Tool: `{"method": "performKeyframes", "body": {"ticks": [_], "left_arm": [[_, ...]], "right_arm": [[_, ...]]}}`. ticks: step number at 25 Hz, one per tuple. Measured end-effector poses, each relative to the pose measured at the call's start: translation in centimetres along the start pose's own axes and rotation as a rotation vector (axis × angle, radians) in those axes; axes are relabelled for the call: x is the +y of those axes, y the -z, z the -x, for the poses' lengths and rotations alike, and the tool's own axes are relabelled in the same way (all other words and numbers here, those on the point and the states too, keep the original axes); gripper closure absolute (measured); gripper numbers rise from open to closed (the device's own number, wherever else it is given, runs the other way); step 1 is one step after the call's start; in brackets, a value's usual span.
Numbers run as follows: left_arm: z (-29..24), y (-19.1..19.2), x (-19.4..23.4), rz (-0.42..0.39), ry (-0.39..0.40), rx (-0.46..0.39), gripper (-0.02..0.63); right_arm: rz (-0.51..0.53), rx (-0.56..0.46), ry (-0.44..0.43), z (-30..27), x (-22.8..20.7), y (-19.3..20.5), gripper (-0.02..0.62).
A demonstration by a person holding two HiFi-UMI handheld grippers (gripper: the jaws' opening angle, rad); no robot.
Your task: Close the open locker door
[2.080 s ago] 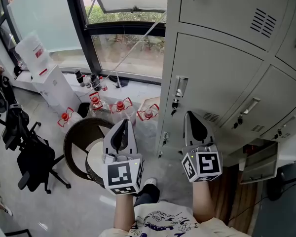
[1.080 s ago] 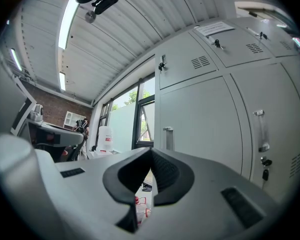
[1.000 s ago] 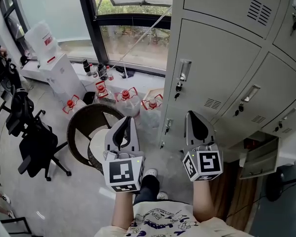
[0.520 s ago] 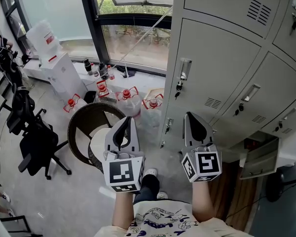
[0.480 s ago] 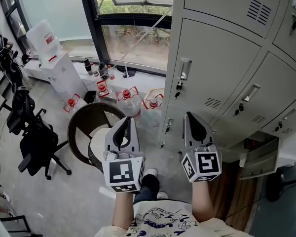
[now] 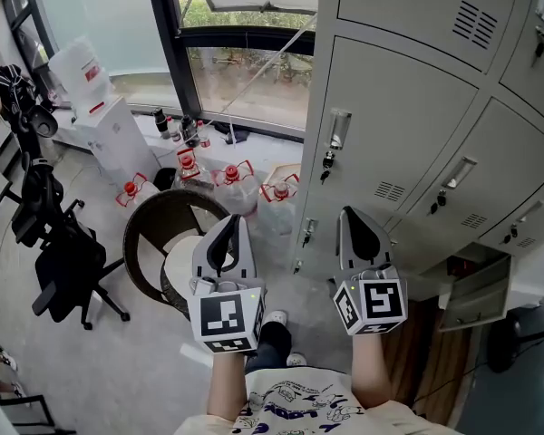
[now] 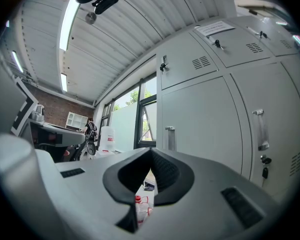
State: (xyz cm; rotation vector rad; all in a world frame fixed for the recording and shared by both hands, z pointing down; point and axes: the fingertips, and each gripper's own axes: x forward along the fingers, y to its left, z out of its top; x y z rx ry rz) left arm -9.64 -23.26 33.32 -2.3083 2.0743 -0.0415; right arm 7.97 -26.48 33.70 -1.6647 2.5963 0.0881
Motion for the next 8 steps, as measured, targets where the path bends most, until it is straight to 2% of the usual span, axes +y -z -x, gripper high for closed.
{"method": "performKeyframes", "body": {"ticks": [8], "left_arm": [[-0.3,-0.21,-0.49,-0.002,0.001,-0.003,0.603]], "right_arm": [[-0.002,-0.003,0.005,-0.02,-0.68,-0.22,0.6]]}}
